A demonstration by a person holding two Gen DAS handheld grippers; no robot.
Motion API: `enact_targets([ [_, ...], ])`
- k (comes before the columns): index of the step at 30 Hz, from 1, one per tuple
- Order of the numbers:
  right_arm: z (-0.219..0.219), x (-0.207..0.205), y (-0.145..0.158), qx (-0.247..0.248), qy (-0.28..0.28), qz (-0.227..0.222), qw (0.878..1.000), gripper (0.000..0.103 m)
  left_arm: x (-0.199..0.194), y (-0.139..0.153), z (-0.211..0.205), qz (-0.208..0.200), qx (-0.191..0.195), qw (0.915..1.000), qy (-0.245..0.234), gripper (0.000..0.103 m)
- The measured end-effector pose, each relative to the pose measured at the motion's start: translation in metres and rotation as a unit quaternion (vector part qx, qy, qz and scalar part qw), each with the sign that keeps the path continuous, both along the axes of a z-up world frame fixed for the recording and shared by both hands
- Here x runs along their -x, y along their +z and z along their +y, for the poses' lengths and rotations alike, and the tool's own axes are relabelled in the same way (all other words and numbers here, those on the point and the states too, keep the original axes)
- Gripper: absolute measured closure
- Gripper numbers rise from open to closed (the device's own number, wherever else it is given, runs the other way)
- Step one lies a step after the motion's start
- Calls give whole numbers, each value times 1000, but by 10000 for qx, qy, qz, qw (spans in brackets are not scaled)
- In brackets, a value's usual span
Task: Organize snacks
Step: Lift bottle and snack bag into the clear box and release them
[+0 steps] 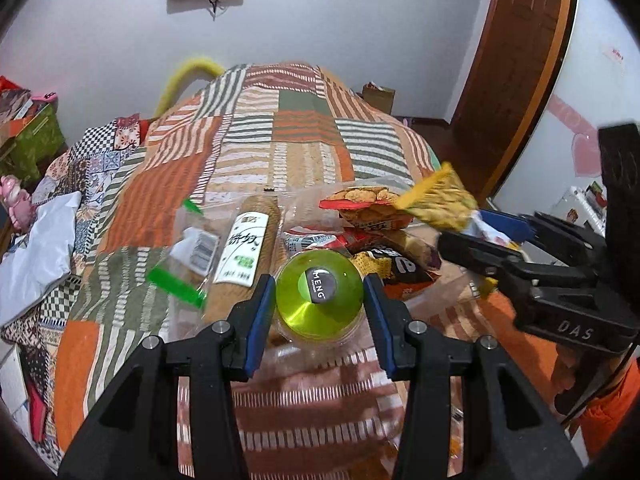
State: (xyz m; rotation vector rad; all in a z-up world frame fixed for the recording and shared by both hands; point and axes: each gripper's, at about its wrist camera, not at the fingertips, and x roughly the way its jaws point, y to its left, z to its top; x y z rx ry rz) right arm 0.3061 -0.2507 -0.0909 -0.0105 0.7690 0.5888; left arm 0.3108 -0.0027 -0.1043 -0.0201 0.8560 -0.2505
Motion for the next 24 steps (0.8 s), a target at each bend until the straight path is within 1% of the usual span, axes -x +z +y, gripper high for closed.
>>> enact_targets([
  [3, 13, -11, -8, 73, 176, 108, 9998, 50, -7, -5, -5, 6, -67, 10000, -63, 58],
  [6, 22, -14, -14, 248, 308, 108, 9992, 50, -12, -9, -6, 14, -133, 9999, -79, 58],
  [8, 23, -16, -20, 283, 380, 176, 9987, 50, -13, -11, -5, 8, -155, 9998, -78, 58],
  [12, 21, -17, -34, 434, 461, 331, 9974, 49, -17, -17, -5, 190, -107, 9997, -110, 58],
  [13, 20, -18, -35, 402, 459, 349, 9975, 49, -17, -18, -6, 225, -93, 9996, -120, 58],
  [17, 16, -20, -32, 326, 324, 492, 9977, 49, -14, -16, -8, 162, -155, 9997, -92, 58],
  [21, 12, -14, -24, 374, 306, 476, 9977, 48, -7, -2, -7, 31, -76, 9999, -110, 58],
  [23, 11, -8, -17, 410, 280, 366, 9981, 44, -1, 7, -7, -67, -70, 9999, -99, 58],
  [24, 10, -6, -14, 410, 261, 316, 9983, 40, 3, 11, -6, -114, -67, 9999, -96, 58],
])
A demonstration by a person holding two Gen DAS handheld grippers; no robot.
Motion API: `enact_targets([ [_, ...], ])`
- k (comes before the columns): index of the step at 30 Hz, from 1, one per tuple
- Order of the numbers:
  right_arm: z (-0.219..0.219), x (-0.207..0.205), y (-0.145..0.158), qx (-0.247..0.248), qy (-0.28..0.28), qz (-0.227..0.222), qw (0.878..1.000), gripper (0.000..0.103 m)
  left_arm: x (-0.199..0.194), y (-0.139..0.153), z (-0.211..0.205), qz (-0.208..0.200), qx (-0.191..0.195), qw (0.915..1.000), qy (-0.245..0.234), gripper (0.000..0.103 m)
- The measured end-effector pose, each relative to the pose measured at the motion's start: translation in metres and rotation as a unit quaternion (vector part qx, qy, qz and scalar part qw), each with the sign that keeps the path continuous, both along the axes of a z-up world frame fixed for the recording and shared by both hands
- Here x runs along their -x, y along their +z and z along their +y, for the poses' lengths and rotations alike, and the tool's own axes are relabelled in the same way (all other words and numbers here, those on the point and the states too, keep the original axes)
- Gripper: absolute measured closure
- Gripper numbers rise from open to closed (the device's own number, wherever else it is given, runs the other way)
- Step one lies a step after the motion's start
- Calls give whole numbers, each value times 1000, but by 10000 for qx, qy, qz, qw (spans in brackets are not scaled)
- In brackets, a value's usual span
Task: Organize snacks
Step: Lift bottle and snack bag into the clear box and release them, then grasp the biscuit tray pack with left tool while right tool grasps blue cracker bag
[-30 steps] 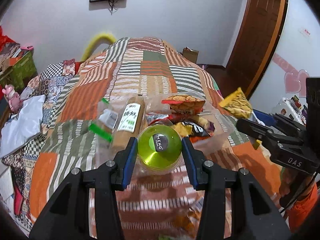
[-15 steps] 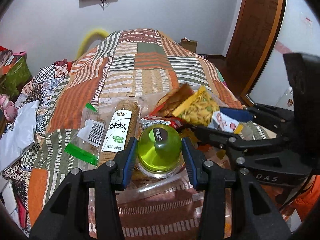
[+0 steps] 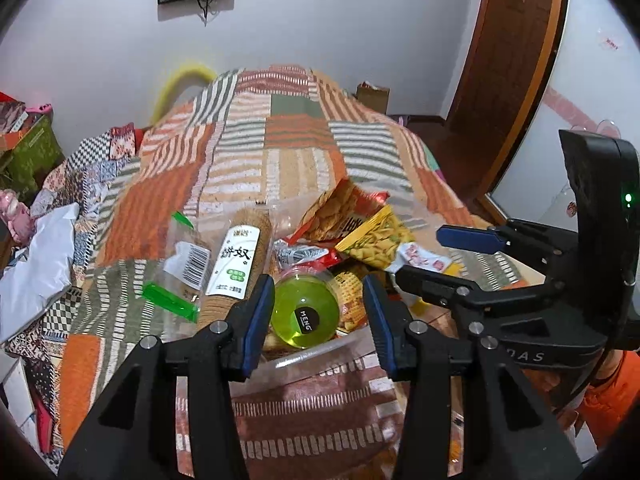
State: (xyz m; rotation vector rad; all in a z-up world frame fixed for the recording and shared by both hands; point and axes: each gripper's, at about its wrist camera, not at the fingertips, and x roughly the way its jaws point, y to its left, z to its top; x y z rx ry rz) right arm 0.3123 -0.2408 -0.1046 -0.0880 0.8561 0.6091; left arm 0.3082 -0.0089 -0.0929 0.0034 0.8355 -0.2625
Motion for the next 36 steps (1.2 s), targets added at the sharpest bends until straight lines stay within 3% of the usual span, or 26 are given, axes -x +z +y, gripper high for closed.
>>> enact_targets([
  [6, -10, 27, 28, -122, -49, -335, 9994, 35, 32, 24, 10, -195, 58, 9998, 82, 46],
  [11, -17, 61, 44, -269, -70, -571, 9980, 23, 69, 32, 23, -185, 5, 9997, 173, 33],
  [20, -18, 115, 37, -248, 74, -521, 9983, 20, 135, 28, 50, -20, -31, 9992, 399, 18],
  [36, 3, 178, -24, -369, 607, 451, 9965, 19, 206, -55, 92, 842, 40, 9936, 754, 16],
])
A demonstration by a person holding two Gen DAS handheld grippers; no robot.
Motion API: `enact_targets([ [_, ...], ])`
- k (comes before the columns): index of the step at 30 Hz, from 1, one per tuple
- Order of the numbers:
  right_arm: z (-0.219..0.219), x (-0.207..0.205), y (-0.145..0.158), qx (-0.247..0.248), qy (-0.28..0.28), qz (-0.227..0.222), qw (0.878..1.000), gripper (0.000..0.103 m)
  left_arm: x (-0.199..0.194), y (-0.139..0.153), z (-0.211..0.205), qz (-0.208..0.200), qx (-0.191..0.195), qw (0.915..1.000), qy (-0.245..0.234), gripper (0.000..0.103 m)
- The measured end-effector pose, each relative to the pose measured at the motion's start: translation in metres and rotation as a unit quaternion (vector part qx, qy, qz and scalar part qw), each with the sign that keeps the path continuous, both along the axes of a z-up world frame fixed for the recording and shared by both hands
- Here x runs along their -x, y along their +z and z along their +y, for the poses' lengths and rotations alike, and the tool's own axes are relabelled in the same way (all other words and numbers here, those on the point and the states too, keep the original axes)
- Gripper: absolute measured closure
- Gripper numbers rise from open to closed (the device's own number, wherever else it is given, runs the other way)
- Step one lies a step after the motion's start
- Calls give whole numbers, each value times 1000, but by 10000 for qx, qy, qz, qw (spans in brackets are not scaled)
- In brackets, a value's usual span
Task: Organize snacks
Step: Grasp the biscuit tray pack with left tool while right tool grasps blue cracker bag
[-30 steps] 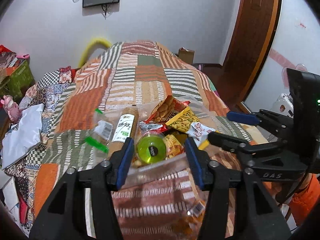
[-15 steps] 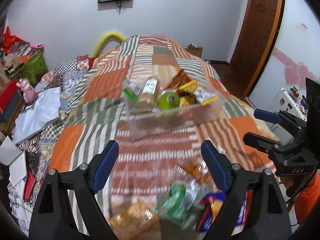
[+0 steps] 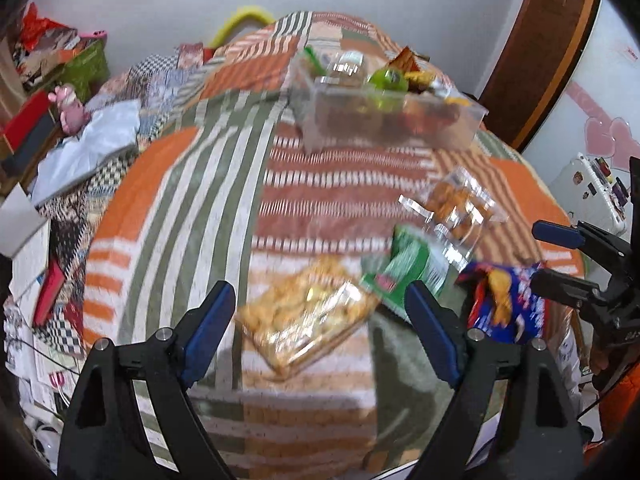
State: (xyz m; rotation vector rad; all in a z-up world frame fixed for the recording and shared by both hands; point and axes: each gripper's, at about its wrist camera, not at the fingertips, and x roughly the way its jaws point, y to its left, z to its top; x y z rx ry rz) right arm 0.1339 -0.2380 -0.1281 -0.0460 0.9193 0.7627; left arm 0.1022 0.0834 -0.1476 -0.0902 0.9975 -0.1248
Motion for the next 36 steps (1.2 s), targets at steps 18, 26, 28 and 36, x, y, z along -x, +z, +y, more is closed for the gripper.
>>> enact_targets([
  [18, 22, 26, -36, 706, 597, 68, 9957, 16, 2, -25, 3, -10, -2, 10000, -50, 27],
  [26, 11, 23, -31, 525, 467, 65, 9975, 31, 18, -21, -12, 32, -14, 9994, -331, 29],
  [28, 6, 22, -29, 426, 410, 104, 9982, 34, 21, -21, -14, 46, -50, 9995, -323, 32],
  [36, -9, 18, -18, 120, 207, 109, 9997, 37, 27, -21, -18, -96, -114, 9997, -197, 38],
])
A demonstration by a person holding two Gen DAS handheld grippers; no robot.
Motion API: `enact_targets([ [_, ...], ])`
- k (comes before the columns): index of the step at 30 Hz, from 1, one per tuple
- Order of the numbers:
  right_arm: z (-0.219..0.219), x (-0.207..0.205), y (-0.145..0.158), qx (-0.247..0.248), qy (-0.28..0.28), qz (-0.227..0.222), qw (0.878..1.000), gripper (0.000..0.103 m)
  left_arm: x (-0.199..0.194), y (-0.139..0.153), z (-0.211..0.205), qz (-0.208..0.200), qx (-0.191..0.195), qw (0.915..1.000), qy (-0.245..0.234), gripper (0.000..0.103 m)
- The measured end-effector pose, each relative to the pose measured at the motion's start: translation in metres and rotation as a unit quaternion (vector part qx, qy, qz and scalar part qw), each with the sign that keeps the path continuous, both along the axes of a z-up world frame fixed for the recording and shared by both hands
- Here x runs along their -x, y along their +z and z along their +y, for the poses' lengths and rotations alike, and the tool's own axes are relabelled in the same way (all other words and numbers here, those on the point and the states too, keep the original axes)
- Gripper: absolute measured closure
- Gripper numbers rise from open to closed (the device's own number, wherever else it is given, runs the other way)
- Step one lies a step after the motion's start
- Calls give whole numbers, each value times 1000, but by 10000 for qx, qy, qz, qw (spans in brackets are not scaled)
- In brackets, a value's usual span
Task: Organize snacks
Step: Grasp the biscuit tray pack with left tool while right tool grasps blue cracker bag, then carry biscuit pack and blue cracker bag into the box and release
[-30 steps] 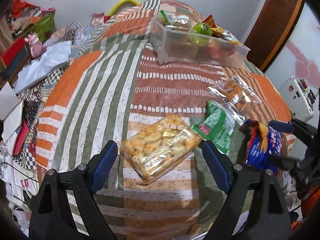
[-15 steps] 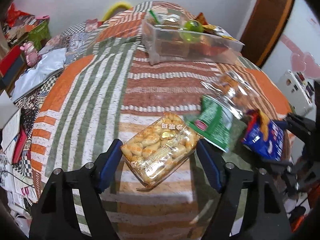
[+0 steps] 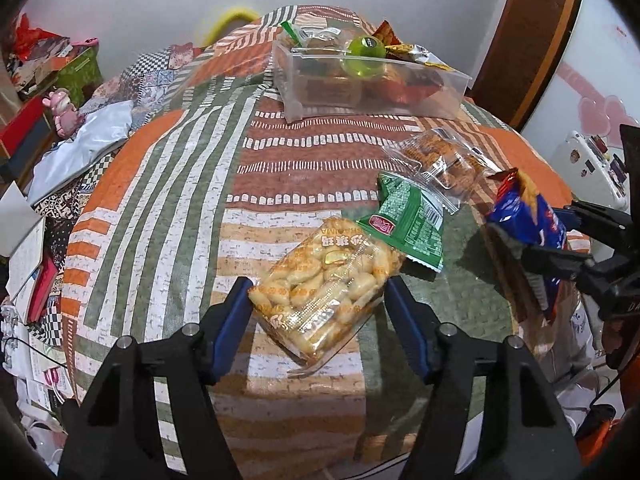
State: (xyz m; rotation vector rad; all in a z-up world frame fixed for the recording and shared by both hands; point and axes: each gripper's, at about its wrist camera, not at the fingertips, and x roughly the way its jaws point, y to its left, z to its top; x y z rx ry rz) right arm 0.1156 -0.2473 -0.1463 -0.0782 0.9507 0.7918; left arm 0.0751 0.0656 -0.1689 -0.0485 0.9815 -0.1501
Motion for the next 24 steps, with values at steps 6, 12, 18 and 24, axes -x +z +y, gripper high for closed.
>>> enact_targets([
  [6, -6, -4, 18, -178, -138, -195, 9996, 38, 6, 15, 2, -213, 55, 9997, 92, 41],
  [12, -14, -19, 37, -305, -378, -453, 9978, 38, 7, 48, 7, -665, 66, 9976, 192, 41],
  [18, -24, -42, 54, -462, -667, -663, 9945, 38, -16, 80, 7, -1032, 181, 9942, 243, 41],
  [24, -27, -68, 78, -604, -889, -972, 9894, 38, -56, 102, 3, -1321, 219, 9907, 224, 41],
])
